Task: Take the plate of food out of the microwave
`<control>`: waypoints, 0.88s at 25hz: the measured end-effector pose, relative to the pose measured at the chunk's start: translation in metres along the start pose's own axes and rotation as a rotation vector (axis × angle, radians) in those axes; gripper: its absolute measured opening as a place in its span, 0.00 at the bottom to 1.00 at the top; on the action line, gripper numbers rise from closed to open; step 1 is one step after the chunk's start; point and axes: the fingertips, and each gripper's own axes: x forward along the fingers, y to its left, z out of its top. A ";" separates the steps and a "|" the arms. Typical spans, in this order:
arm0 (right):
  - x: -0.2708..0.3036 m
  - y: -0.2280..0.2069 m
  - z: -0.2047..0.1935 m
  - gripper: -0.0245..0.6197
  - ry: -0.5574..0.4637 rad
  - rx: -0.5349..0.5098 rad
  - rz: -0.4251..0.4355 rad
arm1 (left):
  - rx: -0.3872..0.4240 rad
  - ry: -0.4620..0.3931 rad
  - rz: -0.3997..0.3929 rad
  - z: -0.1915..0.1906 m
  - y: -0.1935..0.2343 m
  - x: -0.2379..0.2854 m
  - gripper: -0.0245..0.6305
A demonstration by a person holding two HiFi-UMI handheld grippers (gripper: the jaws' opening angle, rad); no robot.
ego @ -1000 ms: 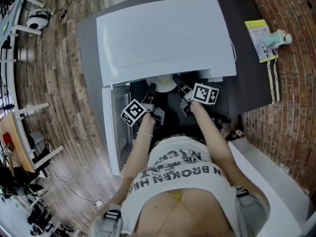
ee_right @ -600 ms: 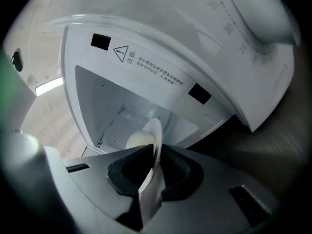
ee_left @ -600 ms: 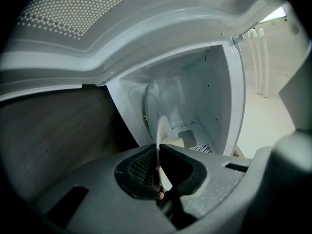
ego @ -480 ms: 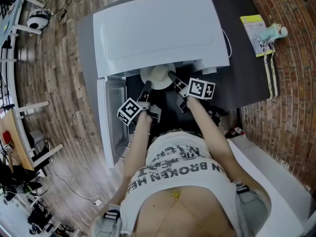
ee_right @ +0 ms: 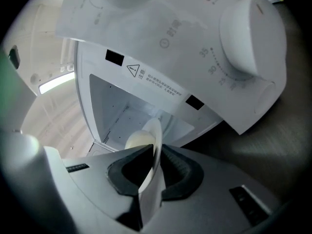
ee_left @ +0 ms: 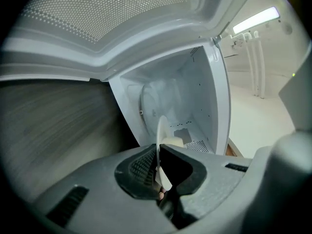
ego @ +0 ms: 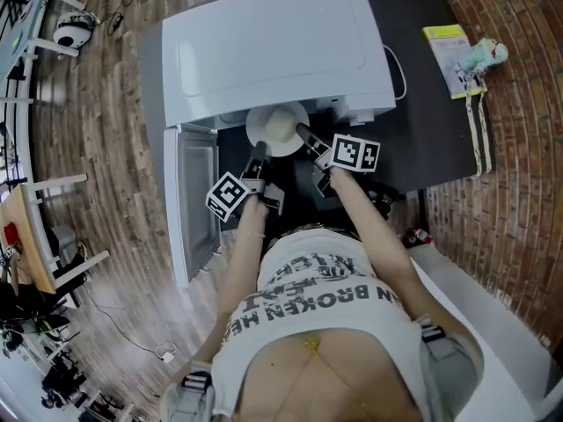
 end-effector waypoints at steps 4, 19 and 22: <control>-0.004 -0.001 0.002 0.11 0.010 -0.002 0.003 | -0.002 -0.013 0.000 -0.005 -0.002 0.000 0.08; -0.016 -0.007 0.002 0.11 0.083 -0.018 0.026 | -0.014 -0.090 0.021 -0.024 -0.007 -0.005 0.08; -0.018 -0.007 -0.001 0.11 0.107 -0.035 0.037 | -0.018 -0.115 0.025 -0.029 -0.006 -0.011 0.08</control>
